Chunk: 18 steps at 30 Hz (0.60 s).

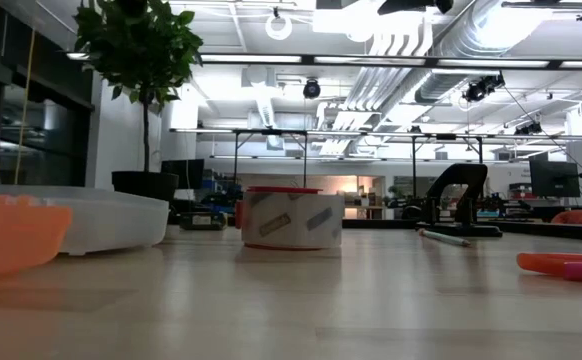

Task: Pack school essentials
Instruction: Put the yellow crayon box into the orange supply box

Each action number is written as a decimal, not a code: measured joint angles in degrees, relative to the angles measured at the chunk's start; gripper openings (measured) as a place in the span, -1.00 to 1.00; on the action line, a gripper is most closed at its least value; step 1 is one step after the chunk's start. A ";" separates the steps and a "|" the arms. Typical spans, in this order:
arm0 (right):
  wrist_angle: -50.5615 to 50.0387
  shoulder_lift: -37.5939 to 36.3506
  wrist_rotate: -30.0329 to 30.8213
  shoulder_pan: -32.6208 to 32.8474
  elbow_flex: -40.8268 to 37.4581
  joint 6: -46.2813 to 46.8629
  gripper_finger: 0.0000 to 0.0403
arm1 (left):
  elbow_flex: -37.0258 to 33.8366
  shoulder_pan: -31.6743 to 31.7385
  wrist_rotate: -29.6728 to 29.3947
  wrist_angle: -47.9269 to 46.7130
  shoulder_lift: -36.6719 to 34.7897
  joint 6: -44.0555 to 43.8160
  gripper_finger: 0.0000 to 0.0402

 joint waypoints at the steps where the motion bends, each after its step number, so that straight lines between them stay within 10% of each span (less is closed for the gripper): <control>1: 0.71 -0.08 -0.43 0.00 -0.65 0.03 -0.09 | -0.43 0.60 -0.81 2.54 -1.14 1.03 -1.00; 18: 30.50 -2.19 -10.01 0.94 -16.23 -2.09 -0.09 | -10.60 1.65 -1.61 21.48 -3.72 -0.74 -1.00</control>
